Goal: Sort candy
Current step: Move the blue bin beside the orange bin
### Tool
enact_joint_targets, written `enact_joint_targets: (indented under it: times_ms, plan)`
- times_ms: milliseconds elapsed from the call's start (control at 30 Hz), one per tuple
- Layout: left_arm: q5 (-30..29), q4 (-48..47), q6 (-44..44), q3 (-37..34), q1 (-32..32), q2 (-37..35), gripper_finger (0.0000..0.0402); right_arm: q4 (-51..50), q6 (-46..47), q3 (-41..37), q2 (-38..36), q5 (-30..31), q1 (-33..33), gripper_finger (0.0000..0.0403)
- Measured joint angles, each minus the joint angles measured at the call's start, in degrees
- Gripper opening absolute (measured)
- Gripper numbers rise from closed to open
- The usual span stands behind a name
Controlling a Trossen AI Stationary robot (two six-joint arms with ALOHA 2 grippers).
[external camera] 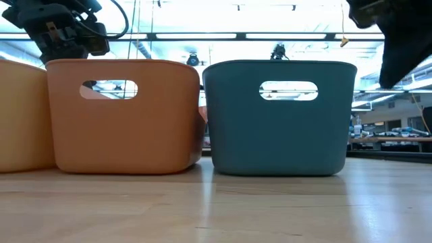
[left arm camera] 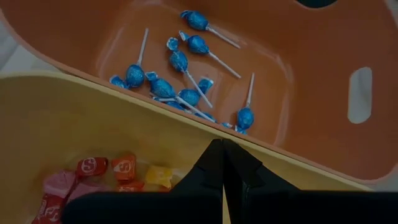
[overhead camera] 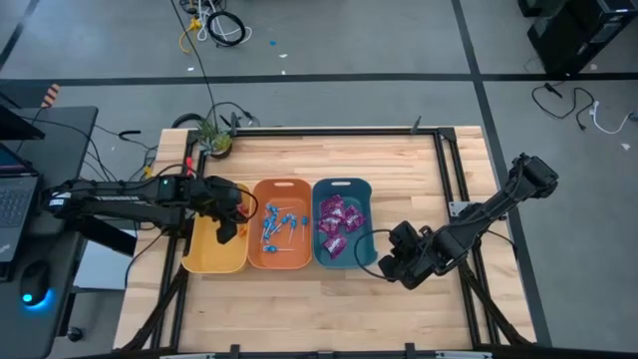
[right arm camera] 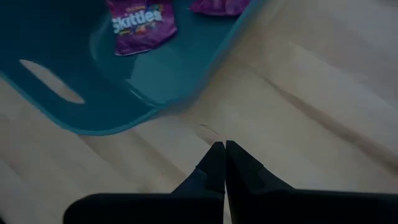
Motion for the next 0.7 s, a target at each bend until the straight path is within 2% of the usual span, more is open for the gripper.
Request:
enact_joint_targets:
  times_ms: [167, 400, 700]
  plan:
    - [-0.2, 0.0, -0.6, 0.0, -0.5, 0.0, 0.0001, 7.8, 0.7, -4.9, 0.0, 0.6, 0.2, 0.0]
    - [-1.0, 0.0, -1.2, 0.0, -2.5, 0.0, 0.0001, 20.0, -0.4, -11.8, 0.0, 6.5, 0.0, 0.0]
    - [-2.5, -0.1, -1.9, 0.0, -4.1, 0.0, 0.0001, 34.5, -6.5, -16.3, 0.0, 9.1, -1.1, 0.0]
